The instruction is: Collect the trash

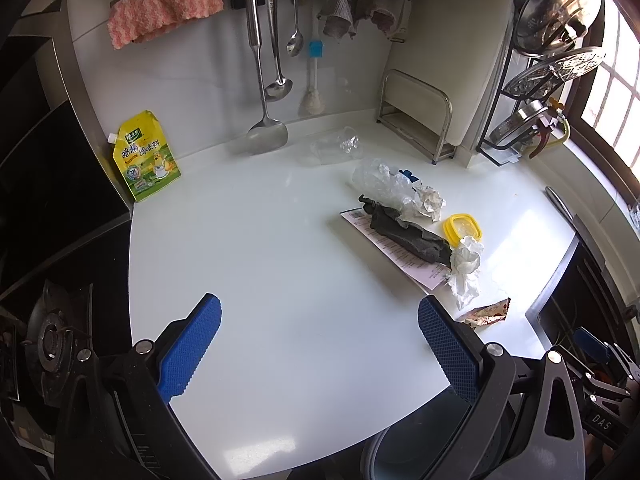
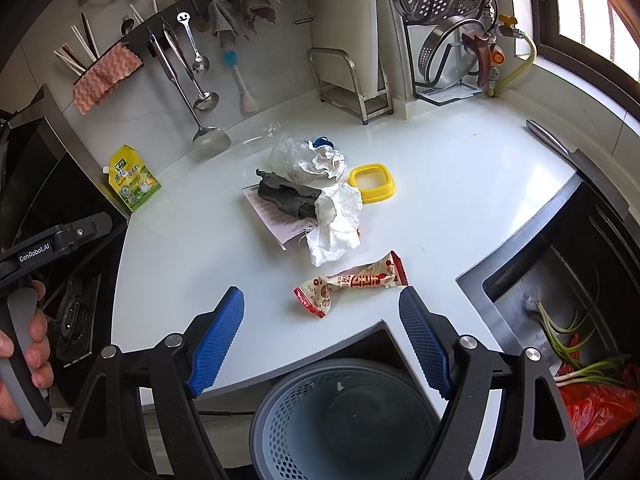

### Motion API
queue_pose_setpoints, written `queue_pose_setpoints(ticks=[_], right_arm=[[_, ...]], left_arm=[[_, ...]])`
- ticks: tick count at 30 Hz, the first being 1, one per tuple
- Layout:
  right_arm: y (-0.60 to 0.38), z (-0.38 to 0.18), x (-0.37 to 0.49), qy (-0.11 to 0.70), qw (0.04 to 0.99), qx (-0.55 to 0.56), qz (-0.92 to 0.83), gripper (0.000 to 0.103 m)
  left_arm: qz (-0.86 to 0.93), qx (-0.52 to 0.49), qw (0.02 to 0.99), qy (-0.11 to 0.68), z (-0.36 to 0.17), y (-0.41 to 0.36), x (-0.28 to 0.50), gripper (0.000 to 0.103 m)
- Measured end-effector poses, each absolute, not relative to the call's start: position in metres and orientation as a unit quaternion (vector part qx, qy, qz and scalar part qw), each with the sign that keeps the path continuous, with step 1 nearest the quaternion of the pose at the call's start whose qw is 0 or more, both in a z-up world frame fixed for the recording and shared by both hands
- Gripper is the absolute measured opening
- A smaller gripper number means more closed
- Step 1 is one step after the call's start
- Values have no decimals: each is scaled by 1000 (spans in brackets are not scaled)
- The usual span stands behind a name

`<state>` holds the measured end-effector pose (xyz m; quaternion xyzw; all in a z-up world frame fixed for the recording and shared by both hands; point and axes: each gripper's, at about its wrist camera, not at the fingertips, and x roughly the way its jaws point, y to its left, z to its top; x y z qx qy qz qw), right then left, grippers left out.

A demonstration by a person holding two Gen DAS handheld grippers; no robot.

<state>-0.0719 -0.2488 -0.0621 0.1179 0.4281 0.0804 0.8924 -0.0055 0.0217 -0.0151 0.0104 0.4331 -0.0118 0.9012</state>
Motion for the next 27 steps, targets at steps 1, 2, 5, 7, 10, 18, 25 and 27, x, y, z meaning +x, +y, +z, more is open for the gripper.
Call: queue_pose_setpoints(ticks=[1, 2, 5, 7, 10, 18, 25, 27], right_arm=[[-249, -62, -73, 428, 892, 118, 80, 76], [-249, -62, -72, 428, 892, 117, 80, 76], [-248, -65, -74, 430, 892, 116, 80, 76], [-248, -67, -74, 433, 890, 116, 80, 76], [-247, -72, -73, 439, 887, 114, 80, 76], [-250, -101, -53, 473, 867, 136, 74, 76], [-243, -131, -26, 500, 852, 146, 63, 76], [-237, -139, -18, 505, 848, 146, 64, 76]], left_arm=[[-12, 10, 901, 434, -15, 22, -6, 97], [-12, 10, 901, 434, -15, 21, -5, 97], [-12, 10, 901, 434, -15, 22, -5, 97], [-12, 9, 900, 436, -17, 22, -6, 97], [-11, 8, 898, 440, -21, 23, -5, 97], [-12, 15, 891, 454, -33, 27, 0, 97], [-19, 25, 885, 465, -47, 28, 7, 97], [-22, 29, 883, 468, -52, 28, 9, 97]])
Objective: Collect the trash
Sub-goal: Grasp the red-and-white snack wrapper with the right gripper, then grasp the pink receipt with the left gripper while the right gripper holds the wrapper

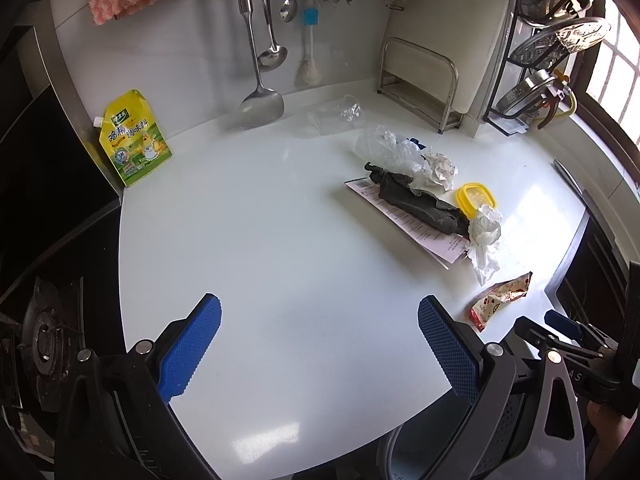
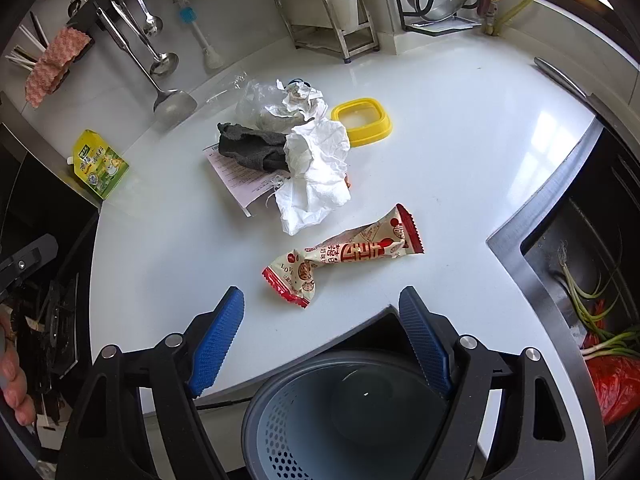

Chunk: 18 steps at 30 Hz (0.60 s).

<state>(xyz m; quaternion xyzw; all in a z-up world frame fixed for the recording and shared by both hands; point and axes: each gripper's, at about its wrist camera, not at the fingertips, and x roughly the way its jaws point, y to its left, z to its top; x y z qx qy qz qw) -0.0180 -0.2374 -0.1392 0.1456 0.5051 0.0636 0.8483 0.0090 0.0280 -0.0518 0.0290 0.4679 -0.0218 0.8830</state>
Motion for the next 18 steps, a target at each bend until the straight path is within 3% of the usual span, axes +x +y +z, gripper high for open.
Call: queue_pose_setpoints(ticks=[13, 14, 16, 17, 18], right_arm=[[-223, -183, 26, 519, 838, 168, 23, 74], [-224, -187, 28, 520, 838, 167, 21, 67], [-224, -187, 30, 516, 843, 153, 25, 38], [-225, -187, 32, 516, 843, 152, 29, 30], [-227, -187, 32, 517, 842, 154, 31, 30]], left_arm=[[-21, 47, 875, 481, -69, 42, 20, 97], [-21, 47, 875, 481, -69, 43, 20, 97], [-23, 48, 875, 481, -70, 43, 21, 97], [-25, 48, 875, 481, -69, 42, 21, 97], [-27, 47, 876, 480, -69, 42, 22, 97]])
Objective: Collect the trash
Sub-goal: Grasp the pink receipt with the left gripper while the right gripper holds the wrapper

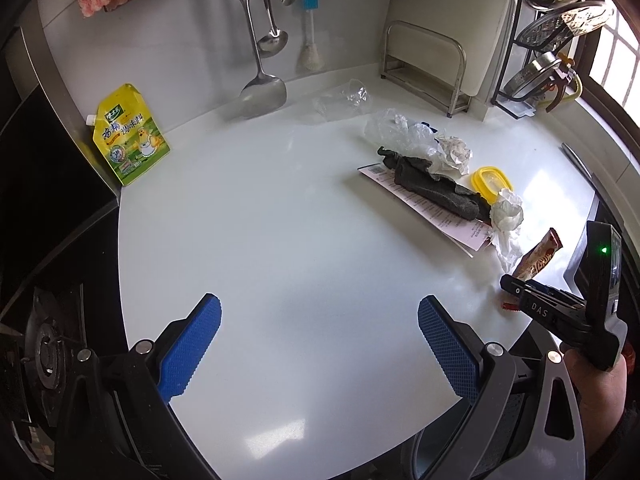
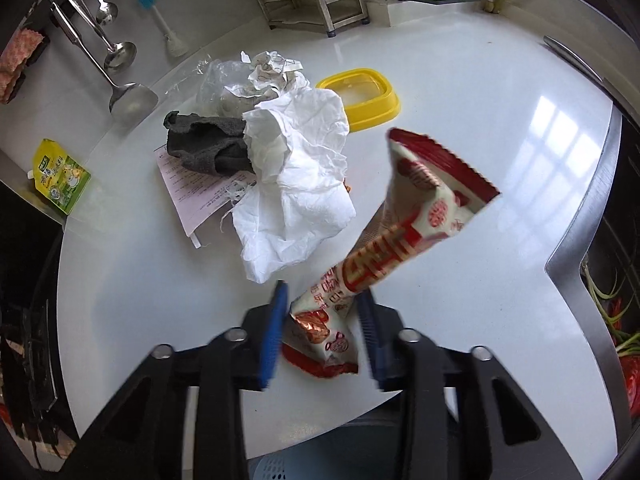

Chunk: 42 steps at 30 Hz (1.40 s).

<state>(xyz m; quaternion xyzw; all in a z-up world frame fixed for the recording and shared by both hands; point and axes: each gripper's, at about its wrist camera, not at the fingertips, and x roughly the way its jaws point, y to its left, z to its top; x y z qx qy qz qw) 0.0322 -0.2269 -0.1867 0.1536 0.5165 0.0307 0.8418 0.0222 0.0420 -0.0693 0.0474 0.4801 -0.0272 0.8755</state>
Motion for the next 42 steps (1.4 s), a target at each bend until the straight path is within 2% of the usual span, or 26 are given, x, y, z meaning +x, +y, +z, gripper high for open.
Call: queue_pose_setpoints(ticks=[10, 15, 29, 31, 35, 42], right_arm=[[-242, -161, 17, 491, 856, 151, 63, 27], [-253, -149, 7, 481, 862, 147, 68, 27], [-275, -138, -18, 472, 864, 167, 57, 27], [-278, -136, -19, 470, 864, 170, 54, 27], [-284, -132, -22, 467, 866, 173, 50, 27], [-291, -127, -26, 465, 869, 165, 45, 27]], left_arm=[[-70, 13, 878, 473, -74, 15, 44, 97], [-94, -20, 875, 474, -93, -1, 72, 97], [-121, -17, 850, 513, -145, -53, 123, 96], [-124, -9, 846, 519, -151, -59, 128, 94], [-134, -6, 828, 544, -167, -69, 138, 84], [-130, -7, 825, 550, -180, -79, 154, 84]])
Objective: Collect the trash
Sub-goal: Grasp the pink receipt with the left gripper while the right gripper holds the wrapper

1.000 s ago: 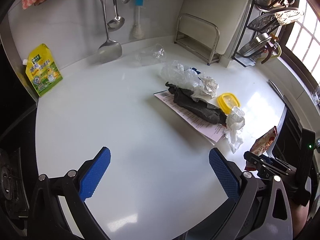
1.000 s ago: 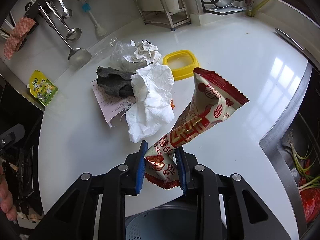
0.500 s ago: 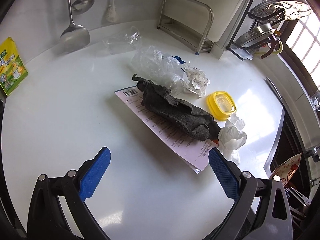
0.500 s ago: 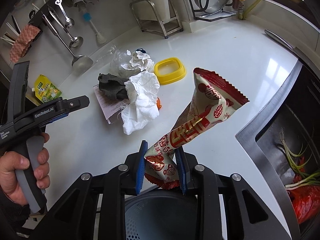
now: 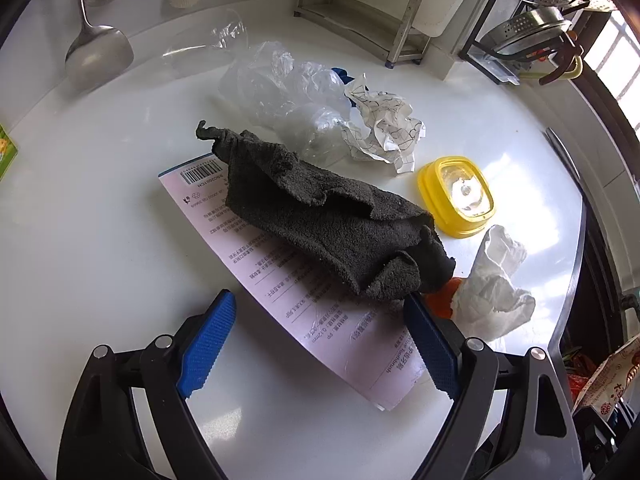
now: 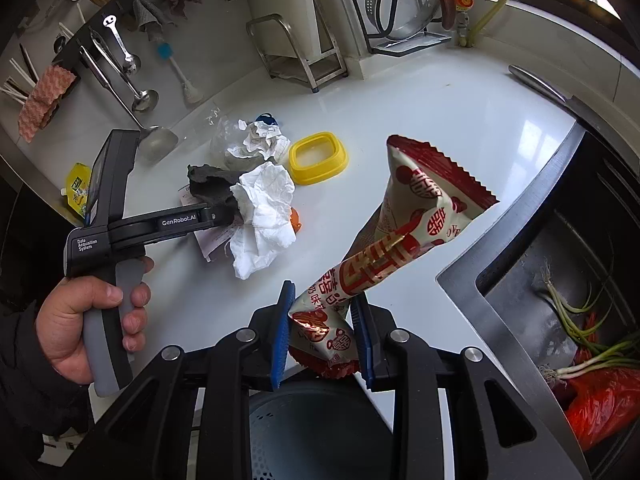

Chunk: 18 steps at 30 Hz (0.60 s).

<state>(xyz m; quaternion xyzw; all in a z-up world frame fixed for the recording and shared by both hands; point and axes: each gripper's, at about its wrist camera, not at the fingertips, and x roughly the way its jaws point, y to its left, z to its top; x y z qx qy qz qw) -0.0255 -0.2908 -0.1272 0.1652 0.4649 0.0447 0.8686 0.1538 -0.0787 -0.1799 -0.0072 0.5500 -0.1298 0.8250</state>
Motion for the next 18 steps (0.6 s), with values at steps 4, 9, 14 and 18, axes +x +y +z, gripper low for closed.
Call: queue_pose_setpoints(ticks=[4, 9, 14, 18], right_arm=[[-293, -126, -24, 466, 869, 162, 47, 27], [-291, -125, -21, 465, 869, 161, 53, 27], [-288, -122, -15, 460, 871, 161, 65, 27], [-283, -119, -10, 454, 873, 161, 74, 27]], left_arm=[[-130, -10, 824, 551, -182, -80, 160, 66], [-135, -9, 818, 558, -184, -80, 161, 31], [-135, -18, 822, 553, -173, -70, 156, 29], [-127, -16, 828, 546, -165, -60, 150, 48]])
